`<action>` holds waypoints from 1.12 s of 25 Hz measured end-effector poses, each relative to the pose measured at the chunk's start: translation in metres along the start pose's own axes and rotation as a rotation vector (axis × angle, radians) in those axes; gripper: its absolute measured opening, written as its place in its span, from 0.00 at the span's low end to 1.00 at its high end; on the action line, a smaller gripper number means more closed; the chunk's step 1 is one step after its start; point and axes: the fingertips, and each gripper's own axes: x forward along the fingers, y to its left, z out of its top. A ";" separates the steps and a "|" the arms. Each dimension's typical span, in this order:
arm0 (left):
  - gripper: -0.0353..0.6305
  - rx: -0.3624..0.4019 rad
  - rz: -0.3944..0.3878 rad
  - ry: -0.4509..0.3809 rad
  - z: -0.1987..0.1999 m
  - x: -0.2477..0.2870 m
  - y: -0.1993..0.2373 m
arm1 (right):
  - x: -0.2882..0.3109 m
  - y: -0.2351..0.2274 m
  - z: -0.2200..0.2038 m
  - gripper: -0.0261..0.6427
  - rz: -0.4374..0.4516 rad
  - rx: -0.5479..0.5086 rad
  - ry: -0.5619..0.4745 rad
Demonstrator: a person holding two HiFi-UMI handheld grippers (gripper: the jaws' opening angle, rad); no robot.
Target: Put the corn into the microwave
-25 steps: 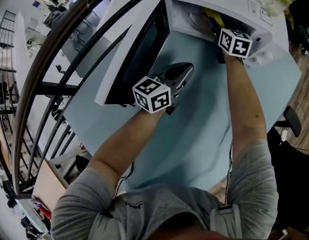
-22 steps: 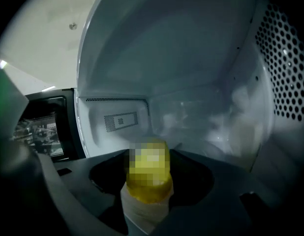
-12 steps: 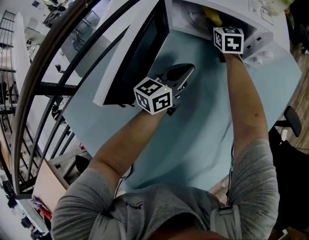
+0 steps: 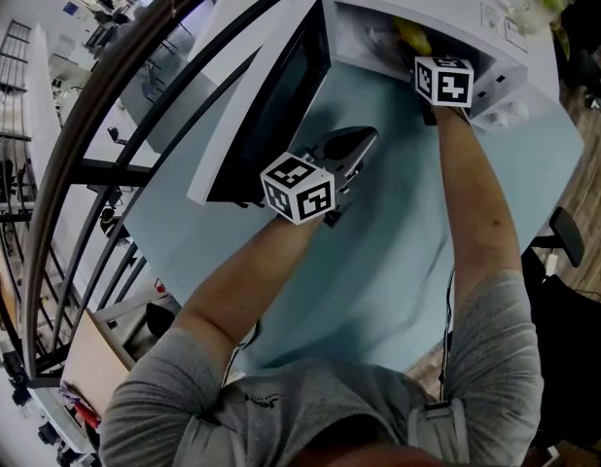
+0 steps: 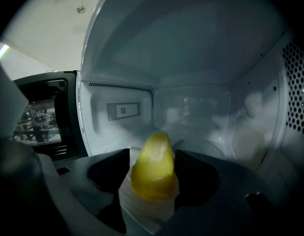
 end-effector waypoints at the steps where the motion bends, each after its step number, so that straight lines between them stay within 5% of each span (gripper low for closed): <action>1: 0.08 0.002 0.000 -0.001 0.001 -0.001 -0.001 | -0.001 0.000 0.000 0.46 0.000 0.014 0.002; 15: 0.08 0.030 0.005 0.008 0.019 -0.037 -0.040 | -0.066 0.030 0.011 0.49 0.016 -0.002 -0.015; 28: 0.08 0.033 0.011 0.001 0.018 -0.137 -0.121 | -0.220 0.105 -0.027 0.44 0.087 0.215 -0.024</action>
